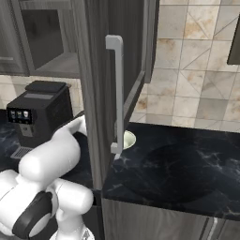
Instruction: Pick up the bowls on the counter and stack them on top of one another in the open cabinet. Place the smaller bowl on top of the larger bowl.
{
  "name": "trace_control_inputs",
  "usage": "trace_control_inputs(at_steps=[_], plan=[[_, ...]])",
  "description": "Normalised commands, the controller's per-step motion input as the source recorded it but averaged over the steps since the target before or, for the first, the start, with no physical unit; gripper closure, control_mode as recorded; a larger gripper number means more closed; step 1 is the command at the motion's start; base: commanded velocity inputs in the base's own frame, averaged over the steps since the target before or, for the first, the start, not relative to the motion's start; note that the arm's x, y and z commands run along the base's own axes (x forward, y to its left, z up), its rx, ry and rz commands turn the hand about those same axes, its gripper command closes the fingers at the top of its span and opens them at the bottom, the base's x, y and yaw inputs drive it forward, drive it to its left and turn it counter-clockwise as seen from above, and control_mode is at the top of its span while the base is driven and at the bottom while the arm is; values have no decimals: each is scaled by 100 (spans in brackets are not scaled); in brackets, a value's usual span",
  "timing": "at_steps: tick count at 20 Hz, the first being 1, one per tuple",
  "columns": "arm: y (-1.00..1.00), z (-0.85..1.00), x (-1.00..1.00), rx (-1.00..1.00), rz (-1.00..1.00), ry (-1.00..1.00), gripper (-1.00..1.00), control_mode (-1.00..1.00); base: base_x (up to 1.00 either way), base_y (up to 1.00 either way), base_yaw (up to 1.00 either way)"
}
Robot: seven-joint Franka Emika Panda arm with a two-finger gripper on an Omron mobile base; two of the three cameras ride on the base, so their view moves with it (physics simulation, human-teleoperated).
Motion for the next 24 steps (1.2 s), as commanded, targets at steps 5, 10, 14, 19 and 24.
trace_control_inputs(at_steps=[5,10,14,19,24], plan=[[-1,-21,14,1,-4,0,-100,-100,0,0,0],[-1,-16,15,1,-4,0,-100,-100,0,0,0],[-1,-14,17,1,-3,0,-100,-100,0,0,0],[-4,-12,9,2,-1,0,-100,-100,0,0,0],[-5,-5,7,6,0,0,-100,-100,0,0,0]])
